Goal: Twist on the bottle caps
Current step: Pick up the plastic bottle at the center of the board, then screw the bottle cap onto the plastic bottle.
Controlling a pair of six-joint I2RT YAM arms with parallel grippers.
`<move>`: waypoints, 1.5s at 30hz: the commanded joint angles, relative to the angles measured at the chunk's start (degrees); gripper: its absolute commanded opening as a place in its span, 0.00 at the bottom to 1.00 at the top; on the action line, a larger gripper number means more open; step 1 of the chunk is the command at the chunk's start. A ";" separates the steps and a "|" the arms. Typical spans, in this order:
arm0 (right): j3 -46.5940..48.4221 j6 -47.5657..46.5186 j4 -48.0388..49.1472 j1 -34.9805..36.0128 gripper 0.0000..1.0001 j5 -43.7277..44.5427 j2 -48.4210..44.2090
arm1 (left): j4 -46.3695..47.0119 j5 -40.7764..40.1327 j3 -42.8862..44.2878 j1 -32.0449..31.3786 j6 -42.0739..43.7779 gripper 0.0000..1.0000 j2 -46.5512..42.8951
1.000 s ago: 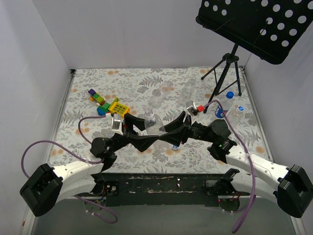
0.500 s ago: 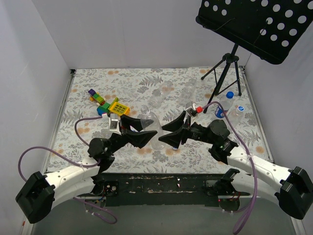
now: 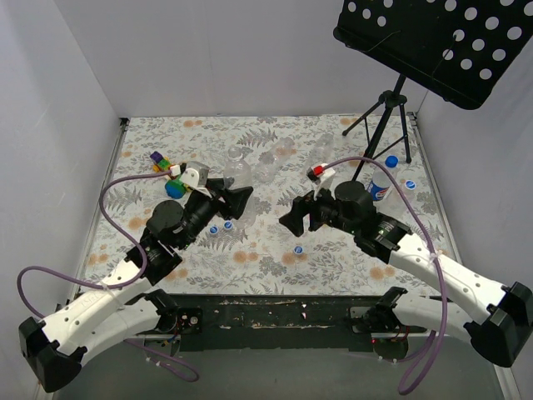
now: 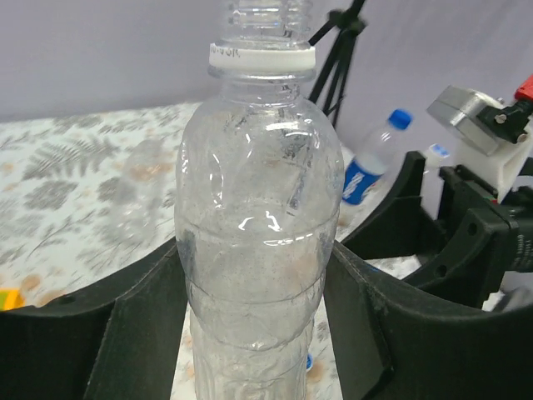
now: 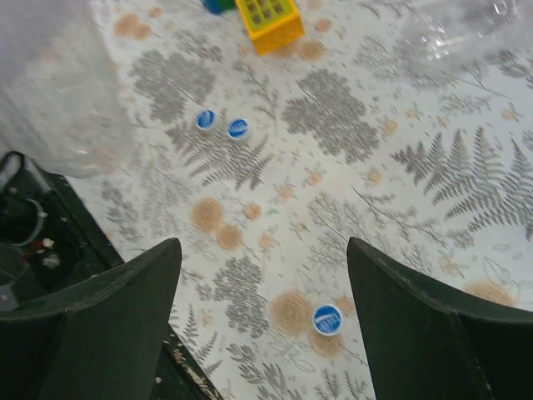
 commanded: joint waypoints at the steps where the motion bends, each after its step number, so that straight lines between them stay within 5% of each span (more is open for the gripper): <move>1: 6.27 -5.89 -19.35 -0.01 0.85 8.52 5.28 | -20.82 -8.27 5.04 0.22 6.65 0.37 0.35; 7: 11.73 -5.55 -30.87 0.25 0.77 8.79 16.61 | -26.64 -11.44 3.47 0.22 11.58 0.33 -1.22; 17: 18.14 -3.88 -36.25 4.82 0.66 15.38 31.82 | -24.79 -12.23 -1.02 0.83 12.46 0.27 -2.64; 45: 21.93 -3.88 -36.60 8.08 0.51 16.52 42.82 | -22.86 -4.86 -2.95 8.48 11.76 0.24 -5.01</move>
